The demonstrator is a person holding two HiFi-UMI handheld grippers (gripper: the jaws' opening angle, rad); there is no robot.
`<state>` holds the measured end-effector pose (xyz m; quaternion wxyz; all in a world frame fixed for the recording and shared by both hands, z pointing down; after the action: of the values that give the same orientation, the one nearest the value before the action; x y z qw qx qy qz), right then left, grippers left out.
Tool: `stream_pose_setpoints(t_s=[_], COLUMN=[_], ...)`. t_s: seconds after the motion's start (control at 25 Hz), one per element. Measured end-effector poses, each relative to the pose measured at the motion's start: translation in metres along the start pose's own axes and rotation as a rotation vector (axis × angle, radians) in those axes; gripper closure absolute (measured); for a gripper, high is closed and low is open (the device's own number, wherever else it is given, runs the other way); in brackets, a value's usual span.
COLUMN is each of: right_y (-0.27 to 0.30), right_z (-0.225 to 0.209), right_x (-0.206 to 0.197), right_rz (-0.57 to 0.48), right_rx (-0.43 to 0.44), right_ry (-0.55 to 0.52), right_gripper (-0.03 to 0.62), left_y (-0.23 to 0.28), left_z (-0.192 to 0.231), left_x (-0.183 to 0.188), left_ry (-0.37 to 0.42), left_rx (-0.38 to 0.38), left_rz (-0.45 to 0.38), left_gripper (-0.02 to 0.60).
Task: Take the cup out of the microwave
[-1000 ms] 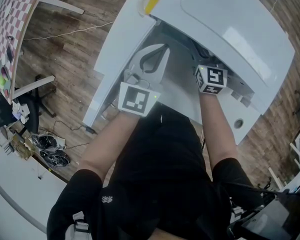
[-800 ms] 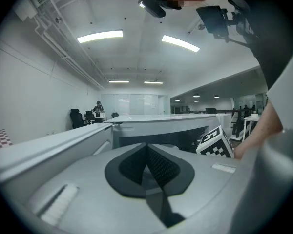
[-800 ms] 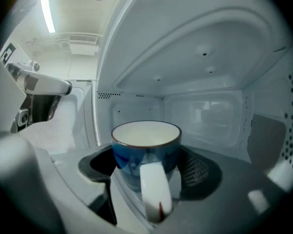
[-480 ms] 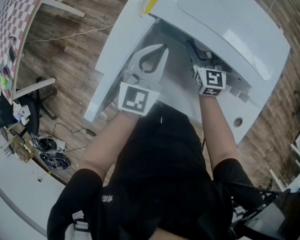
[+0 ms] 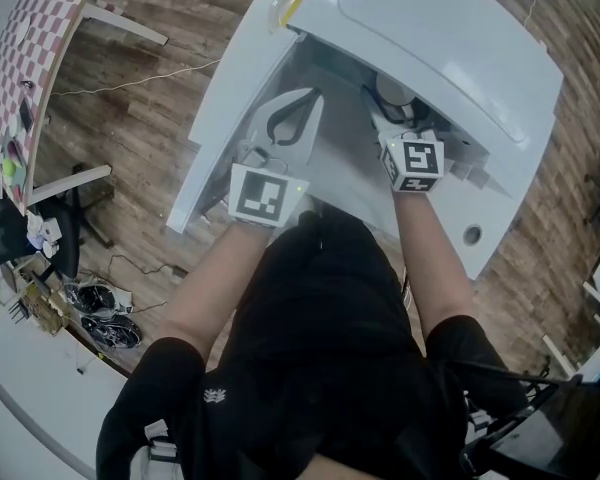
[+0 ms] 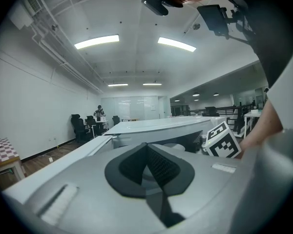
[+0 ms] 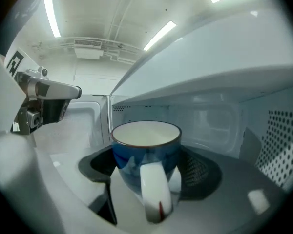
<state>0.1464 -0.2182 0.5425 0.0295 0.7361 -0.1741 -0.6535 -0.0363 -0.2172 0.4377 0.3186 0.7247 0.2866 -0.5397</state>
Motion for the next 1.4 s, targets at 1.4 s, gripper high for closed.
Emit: stream_pose_setpoints(t_s=[1.4], right_y=[-0.115], right_z=[0.046], right_x=[0.032], right_rz=[0.005], right_rx=[0.043], right_ry=[0.01], right_gripper=[0.21], left_y=[-0.058], left_z=[-0.042], left_x=[0.065], left_ry=[0.063], left_rx=[-0.04], left_rz=[-0.068], left_gripper=[0.581])
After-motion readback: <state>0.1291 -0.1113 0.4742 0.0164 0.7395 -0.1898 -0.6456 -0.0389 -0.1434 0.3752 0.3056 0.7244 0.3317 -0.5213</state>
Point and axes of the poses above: the fingertips, and each gripper's own axes: y forward along the fingers, z to its left, x out of its top, the point moved 6 cm from there along -y, backward along the fingers, and after that the axes turned 7 degrees about y, right-handed, at the moved point
